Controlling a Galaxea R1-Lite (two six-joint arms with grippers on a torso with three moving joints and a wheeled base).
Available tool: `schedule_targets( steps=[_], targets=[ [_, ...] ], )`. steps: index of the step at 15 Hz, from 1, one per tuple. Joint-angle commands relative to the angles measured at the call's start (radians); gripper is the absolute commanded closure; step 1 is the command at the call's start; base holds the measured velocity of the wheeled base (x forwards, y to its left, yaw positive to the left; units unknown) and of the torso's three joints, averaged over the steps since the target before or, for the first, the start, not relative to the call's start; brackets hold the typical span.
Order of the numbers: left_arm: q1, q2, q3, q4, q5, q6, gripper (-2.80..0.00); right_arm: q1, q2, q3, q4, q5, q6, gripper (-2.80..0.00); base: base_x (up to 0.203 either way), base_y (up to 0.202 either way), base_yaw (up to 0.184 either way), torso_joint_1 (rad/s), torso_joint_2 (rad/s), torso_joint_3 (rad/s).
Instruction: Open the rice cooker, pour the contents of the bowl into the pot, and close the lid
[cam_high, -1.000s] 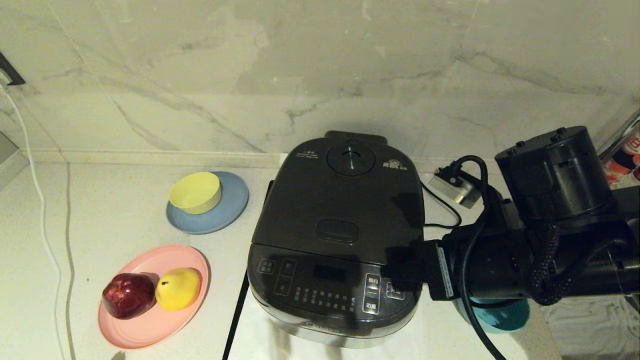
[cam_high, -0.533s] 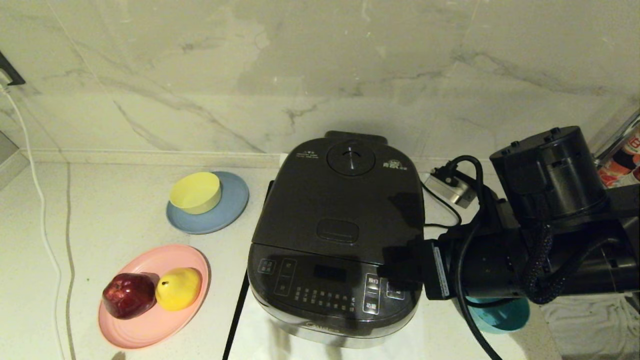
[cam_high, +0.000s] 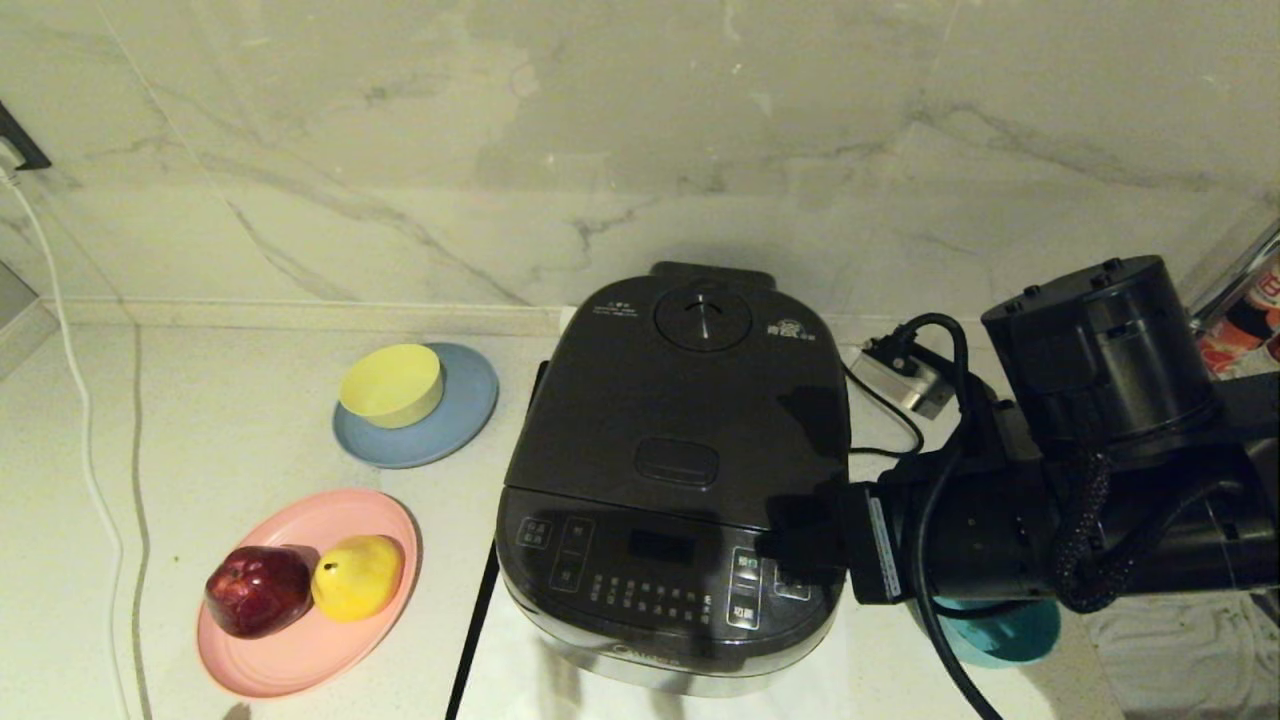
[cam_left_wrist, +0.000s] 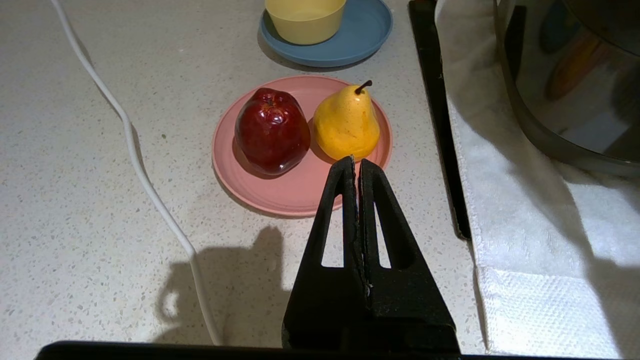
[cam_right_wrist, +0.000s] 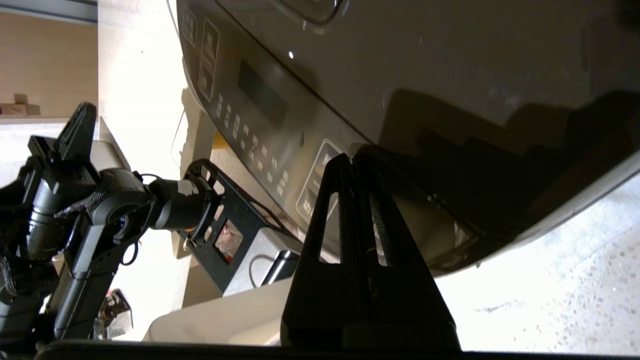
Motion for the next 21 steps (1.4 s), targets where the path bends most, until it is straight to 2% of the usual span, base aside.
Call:
schedule_targets(
  steps=[1, 17, 21],
  targets=[
    [0.0, -0.002, 0.009, 0.0, 0.0, 0.0, 0.0, 0.004, -0.018, 0.005, 0.002, 0.002, 0.005, 0.0, 0.0, 0.0, 0.0, 0.0, 0.0, 0.0],
    [0.0, -0.002, 0.009, 0.0, 0.0, 0.001, 0.0, 0.008, -0.12, 0.037, 0.027, 0.005, 0.005, 0.0, 0.0, 0.0, 0.0, 0.0, 0.0, 0.0],
    [0.0, -0.002, 0.009, 0.0, 0.0, -0.001, 0.0, 0.008, -0.143, 0.024, 0.05, 0.034, 0.003, 0.0, 0.0, 0.0, 0.0, 0.0, 0.0, 0.0]
  ],
)
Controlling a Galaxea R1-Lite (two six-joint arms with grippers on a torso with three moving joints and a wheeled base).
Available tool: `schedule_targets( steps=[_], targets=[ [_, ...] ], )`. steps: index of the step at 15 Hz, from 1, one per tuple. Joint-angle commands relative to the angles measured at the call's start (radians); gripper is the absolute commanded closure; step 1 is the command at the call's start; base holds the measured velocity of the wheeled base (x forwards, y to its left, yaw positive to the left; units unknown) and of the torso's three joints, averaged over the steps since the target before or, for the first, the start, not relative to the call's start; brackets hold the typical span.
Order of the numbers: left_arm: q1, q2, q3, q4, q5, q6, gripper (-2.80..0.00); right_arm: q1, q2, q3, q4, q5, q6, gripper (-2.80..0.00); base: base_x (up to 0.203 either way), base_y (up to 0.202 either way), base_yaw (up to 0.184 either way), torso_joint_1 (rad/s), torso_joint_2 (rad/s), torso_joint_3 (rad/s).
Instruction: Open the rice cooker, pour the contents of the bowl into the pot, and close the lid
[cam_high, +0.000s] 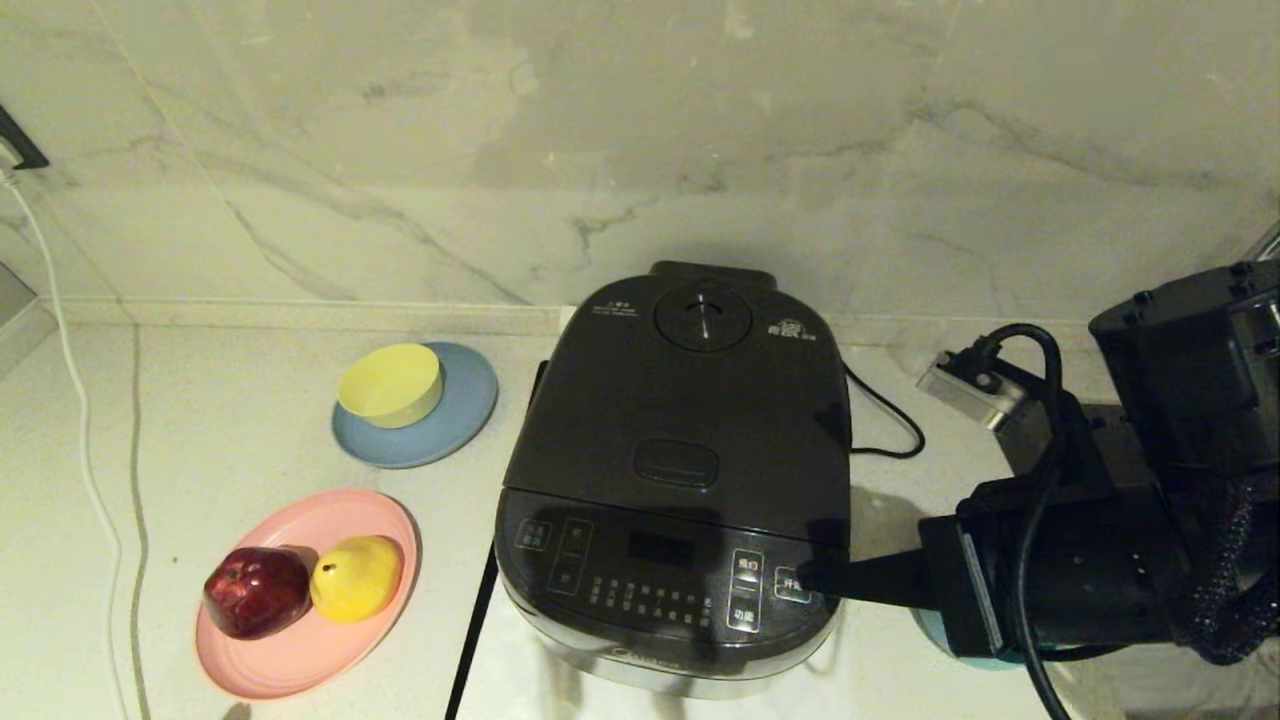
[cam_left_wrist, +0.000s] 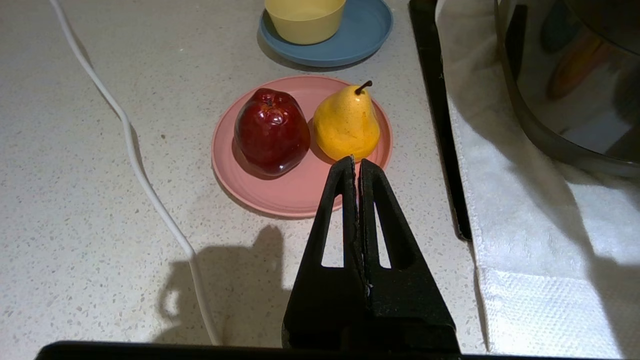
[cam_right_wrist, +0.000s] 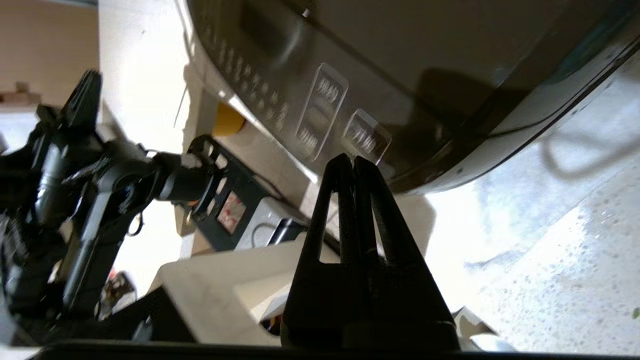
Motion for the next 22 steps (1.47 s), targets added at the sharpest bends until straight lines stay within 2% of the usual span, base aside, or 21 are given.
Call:
schedule_targets(
  steps=[1, 22],
  targets=[
    [0.0, -0.002, 0.009, 0.0, 0.0, 0.001, 0.0, 0.0, -0.009, -0.001, 0.004, 0.008, 0.002, 0.0, 0.0, 0.0, 0.0, 0.0, 0.0, 0.0],
    [0.0, -0.002, 0.009, 0.0, 0.0, 0.001, 0.0, -0.006, 0.059, -0.02, -0.021, 0.02, -0.001, 0.0, 0.0, 0.0, 0.0, 0.0, 0.0, 0.0]
  ],
)
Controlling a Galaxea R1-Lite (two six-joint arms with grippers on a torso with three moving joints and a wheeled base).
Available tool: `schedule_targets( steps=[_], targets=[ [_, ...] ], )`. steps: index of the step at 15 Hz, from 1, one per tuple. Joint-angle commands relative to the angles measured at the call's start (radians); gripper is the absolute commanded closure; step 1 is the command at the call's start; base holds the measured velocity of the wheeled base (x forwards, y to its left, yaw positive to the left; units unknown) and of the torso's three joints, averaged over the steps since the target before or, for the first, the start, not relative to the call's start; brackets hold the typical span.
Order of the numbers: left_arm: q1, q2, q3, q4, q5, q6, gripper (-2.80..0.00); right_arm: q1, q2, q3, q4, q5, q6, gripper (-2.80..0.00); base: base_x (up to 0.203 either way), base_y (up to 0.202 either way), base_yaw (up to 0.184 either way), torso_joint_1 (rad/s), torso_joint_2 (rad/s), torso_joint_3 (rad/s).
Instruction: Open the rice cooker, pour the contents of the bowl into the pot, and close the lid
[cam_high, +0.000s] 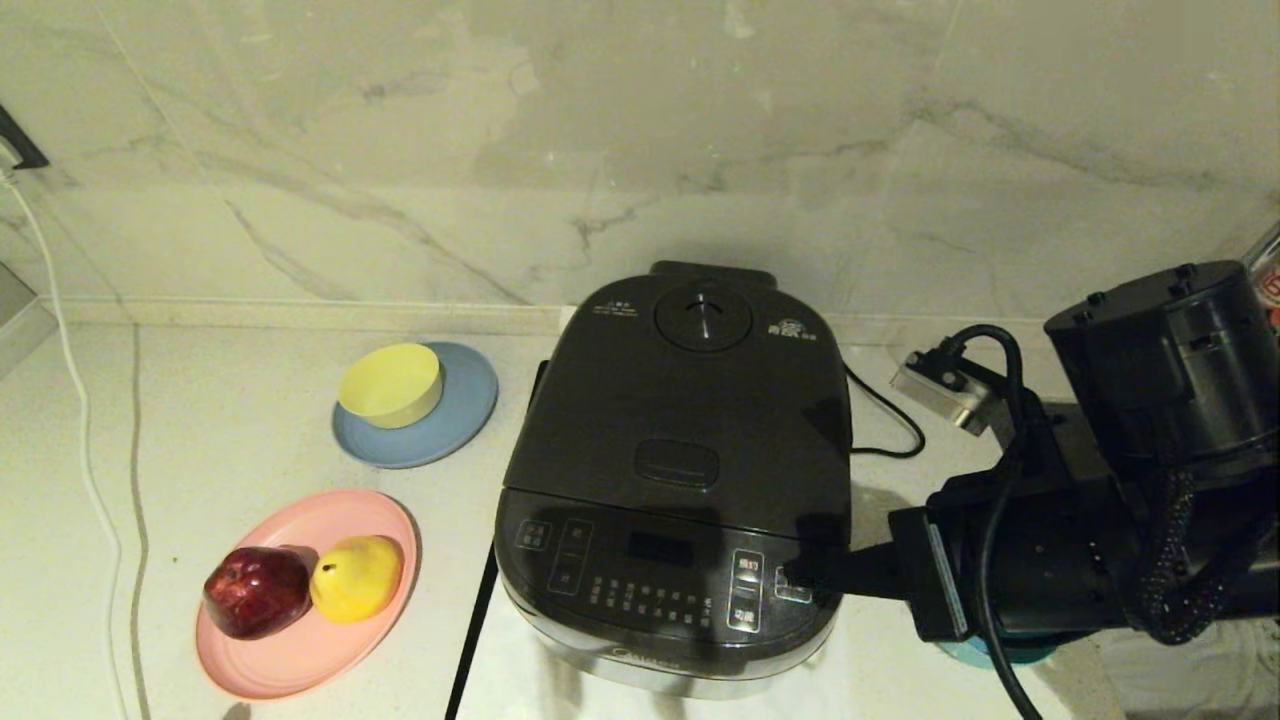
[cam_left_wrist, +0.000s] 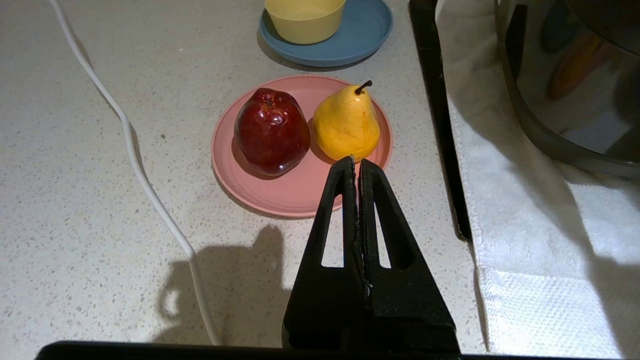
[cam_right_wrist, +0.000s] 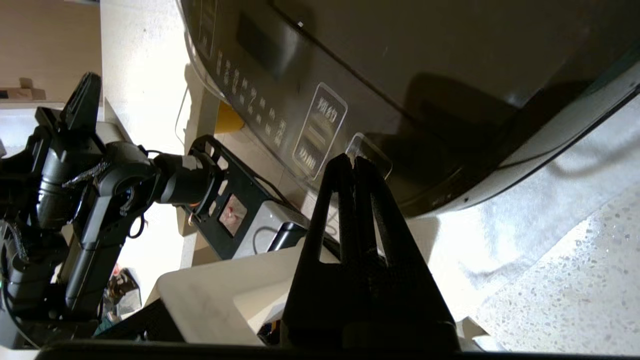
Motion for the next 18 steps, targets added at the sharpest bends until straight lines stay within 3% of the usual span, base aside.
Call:
schedule_targets(
  steps=[1, 18],
  targets=[
    [0.0, -0.002, 0.009, -0.001, 0.0, 0.001, 0.0, 0.0, 0.018, 0.0, 0.0, 0.002, 0.003, 0.0, 0.0, 0.0, 0.0, 0.0, 0.0, 0.0],
    [0.0, -0.002, 0.009, -0.001, 0.0, -0.001, 0.0, -0.002, 0.061, 0.017, -0.013, 0.003, 0.004, 0.0, 0.0, 0.0, 0.0, 0.0, 0.0, 0.0]
  ],
)
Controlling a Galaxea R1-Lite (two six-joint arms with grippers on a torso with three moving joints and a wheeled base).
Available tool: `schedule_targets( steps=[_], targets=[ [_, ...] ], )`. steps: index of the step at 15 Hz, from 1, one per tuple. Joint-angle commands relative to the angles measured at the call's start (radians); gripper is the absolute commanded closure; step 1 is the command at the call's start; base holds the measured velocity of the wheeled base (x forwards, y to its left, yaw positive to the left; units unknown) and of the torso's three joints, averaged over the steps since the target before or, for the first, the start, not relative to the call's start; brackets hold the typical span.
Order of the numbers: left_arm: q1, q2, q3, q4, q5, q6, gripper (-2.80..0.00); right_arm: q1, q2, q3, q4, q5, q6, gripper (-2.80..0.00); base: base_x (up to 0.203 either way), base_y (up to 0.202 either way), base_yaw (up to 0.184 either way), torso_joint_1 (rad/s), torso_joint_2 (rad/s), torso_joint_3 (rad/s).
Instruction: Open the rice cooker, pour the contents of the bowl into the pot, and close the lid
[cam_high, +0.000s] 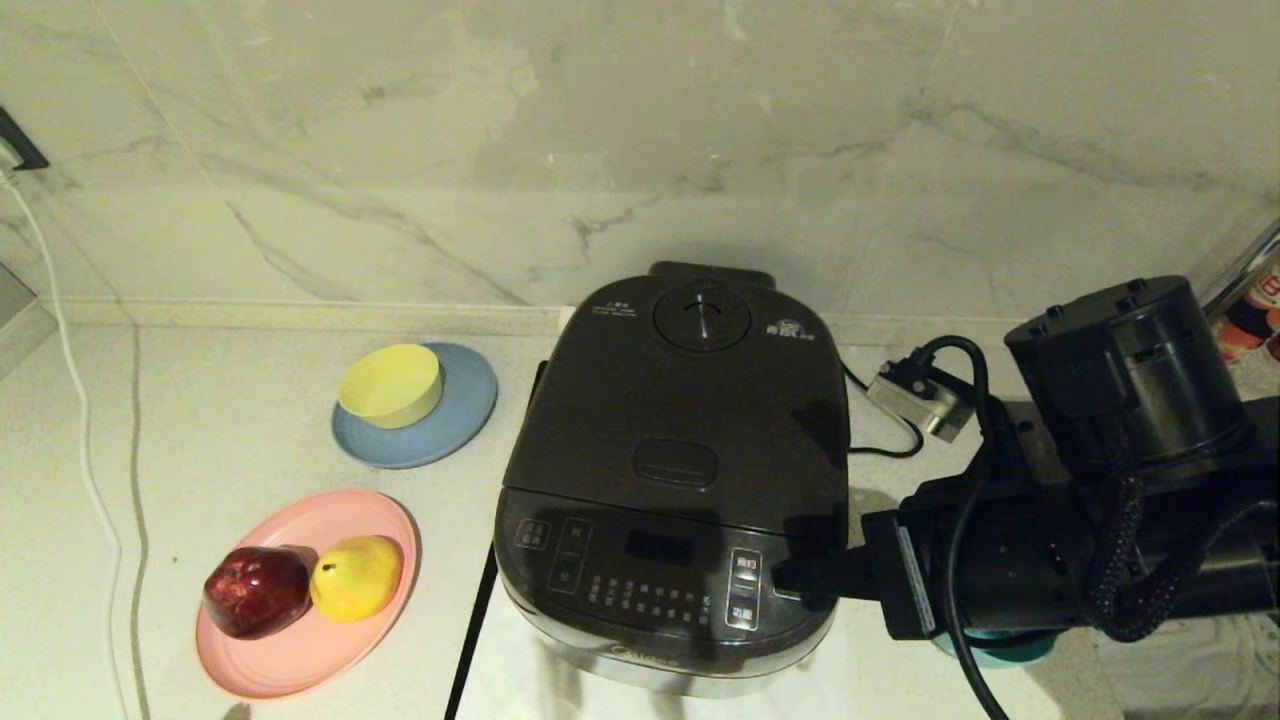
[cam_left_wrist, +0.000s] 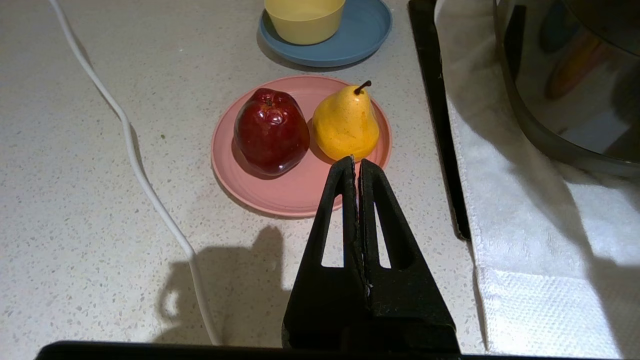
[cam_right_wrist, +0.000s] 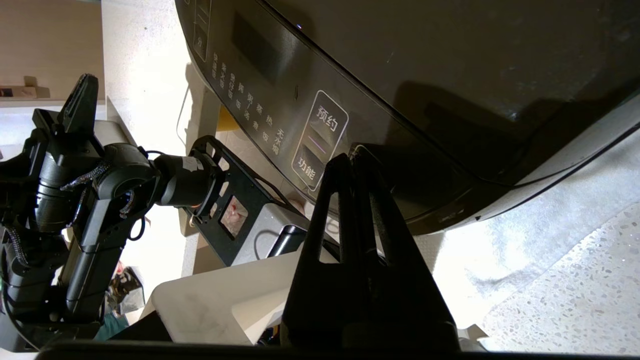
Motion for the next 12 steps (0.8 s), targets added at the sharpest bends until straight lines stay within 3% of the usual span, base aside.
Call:
schedule_targets(
  steps=[1, 12],
  targets=[
    [0.0, -0.002, 0.009, 0.0, 0.0, 0.001, 0.0, 0.0, 0.008, 0.005, 0.003, 0.001, 0.003, 0.0, 0.0, 0.0, 0.0, 0.0, 0.0, 0.0],
    [0.0, -0.002, 0.009, 0.0, 0.0, 0.001, 0.0, 0.0, -0.008, 0.004, 0.003, 0.001, 0.004, 0.0, 0.0, 0.0, 0.0, 0.0, 0.0, 0.0]
  ],
)
